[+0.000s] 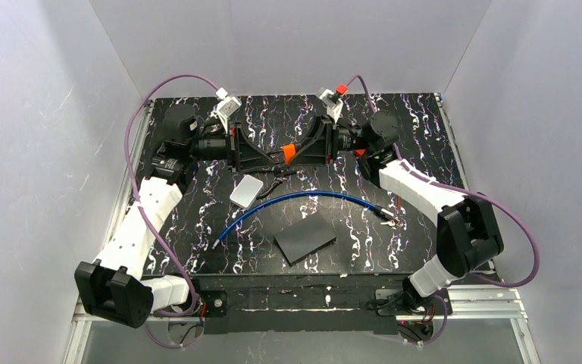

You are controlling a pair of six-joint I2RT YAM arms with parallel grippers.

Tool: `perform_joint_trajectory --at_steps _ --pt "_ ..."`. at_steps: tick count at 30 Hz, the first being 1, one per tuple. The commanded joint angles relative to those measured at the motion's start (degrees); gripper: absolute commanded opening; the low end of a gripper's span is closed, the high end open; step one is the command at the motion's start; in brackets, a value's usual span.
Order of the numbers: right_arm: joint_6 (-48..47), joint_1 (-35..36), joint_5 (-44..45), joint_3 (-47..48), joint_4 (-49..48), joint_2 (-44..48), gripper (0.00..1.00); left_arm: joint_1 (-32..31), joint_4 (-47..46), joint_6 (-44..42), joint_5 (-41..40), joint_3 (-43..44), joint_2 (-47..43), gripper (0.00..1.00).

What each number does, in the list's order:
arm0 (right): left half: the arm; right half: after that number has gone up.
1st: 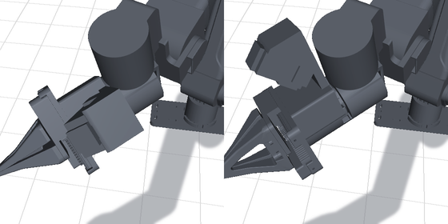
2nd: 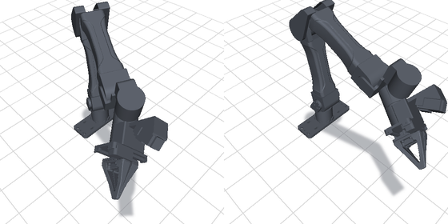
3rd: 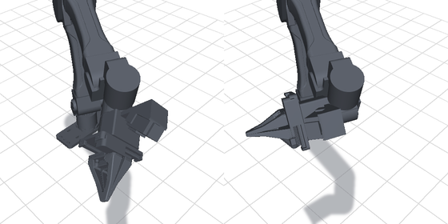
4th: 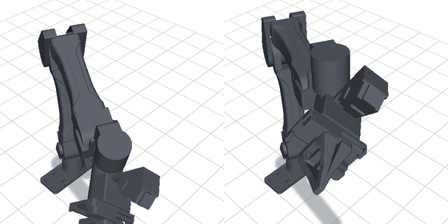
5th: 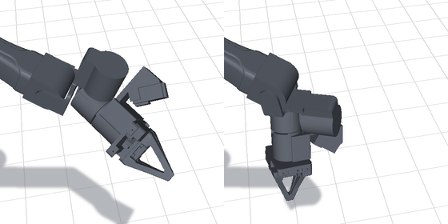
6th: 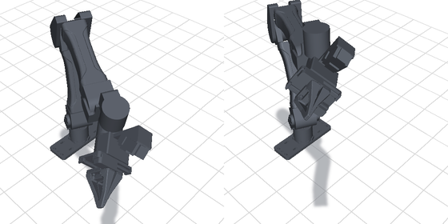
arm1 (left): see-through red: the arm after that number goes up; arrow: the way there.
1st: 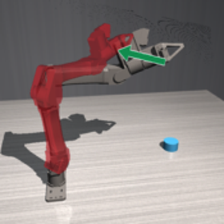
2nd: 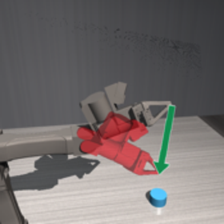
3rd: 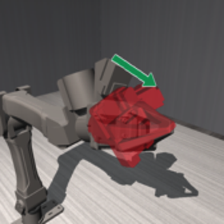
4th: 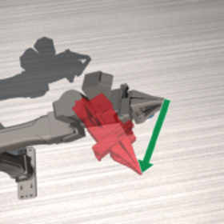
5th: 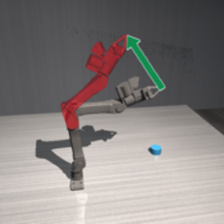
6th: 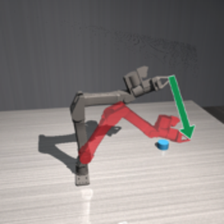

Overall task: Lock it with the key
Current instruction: Lock the lock.

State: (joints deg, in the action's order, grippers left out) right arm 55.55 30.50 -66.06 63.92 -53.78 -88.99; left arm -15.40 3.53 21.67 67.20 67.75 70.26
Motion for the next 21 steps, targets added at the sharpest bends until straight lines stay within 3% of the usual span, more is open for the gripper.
perform_joint_trajectory --at_steps 1,21 --pt "-0.32 1.39 0.25 0.98 -3.07 1.2 0.01 -0.53 -1.95 0.84 1.44 0.11 0.12 0.0" --pt "-5.19 6.53 0.52 2.9 2.81 -2.32 0.01 -4.55 -2.12 0.39 -2.53 2.0 4.27 0.0"
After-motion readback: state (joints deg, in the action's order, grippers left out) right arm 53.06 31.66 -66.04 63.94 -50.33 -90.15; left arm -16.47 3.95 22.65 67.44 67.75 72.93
